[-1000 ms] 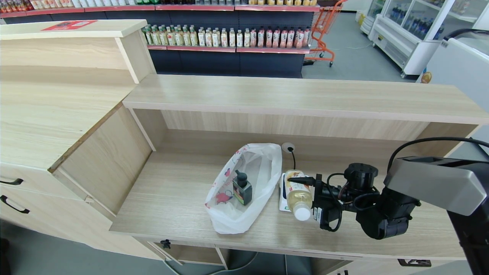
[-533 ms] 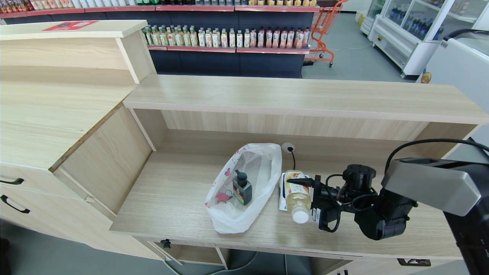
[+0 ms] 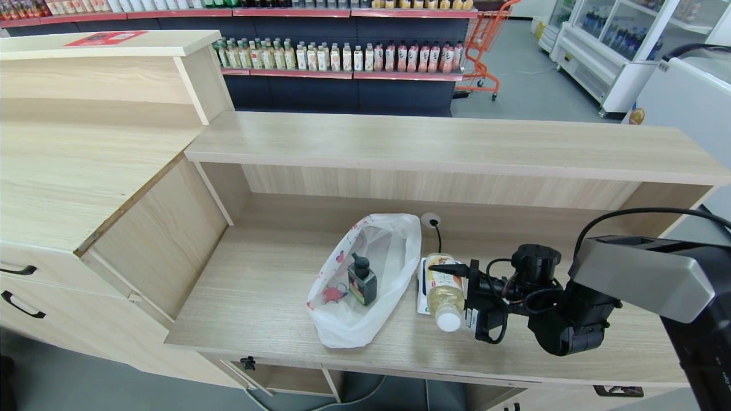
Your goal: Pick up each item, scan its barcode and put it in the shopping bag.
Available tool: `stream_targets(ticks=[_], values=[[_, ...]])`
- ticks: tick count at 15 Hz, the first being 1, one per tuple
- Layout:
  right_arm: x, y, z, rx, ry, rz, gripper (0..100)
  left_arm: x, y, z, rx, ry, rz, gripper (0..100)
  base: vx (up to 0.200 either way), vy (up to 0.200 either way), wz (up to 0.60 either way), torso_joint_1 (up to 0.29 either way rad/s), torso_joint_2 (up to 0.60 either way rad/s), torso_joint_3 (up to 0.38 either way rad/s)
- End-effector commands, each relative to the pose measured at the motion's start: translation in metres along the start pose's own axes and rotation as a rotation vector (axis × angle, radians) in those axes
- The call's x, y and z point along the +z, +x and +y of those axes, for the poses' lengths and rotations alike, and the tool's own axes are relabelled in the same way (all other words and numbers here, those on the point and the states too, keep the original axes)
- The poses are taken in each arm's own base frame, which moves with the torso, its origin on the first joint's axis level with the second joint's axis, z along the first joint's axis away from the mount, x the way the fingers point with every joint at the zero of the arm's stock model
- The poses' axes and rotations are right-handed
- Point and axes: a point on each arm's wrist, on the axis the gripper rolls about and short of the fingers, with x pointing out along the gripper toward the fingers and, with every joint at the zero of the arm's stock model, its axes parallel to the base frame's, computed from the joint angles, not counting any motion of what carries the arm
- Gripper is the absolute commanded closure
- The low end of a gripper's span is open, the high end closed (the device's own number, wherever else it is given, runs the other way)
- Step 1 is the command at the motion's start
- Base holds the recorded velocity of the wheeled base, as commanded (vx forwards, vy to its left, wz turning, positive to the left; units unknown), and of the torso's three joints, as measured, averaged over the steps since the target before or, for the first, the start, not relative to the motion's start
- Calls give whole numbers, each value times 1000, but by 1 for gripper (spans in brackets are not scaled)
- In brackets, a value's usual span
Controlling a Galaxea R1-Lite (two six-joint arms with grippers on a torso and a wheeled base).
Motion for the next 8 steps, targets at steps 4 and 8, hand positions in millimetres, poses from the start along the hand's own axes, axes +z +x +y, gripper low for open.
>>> stream_targets(ticks=[4,8], values=[[4,9,8,14,-31,-18,100,0,0,0,0,0,0,0,0,0,0,0,0,0],[1,1,4,3,-26,-4,100,0,0,0,0,0,0,0,0,0,0,0,0,0]])
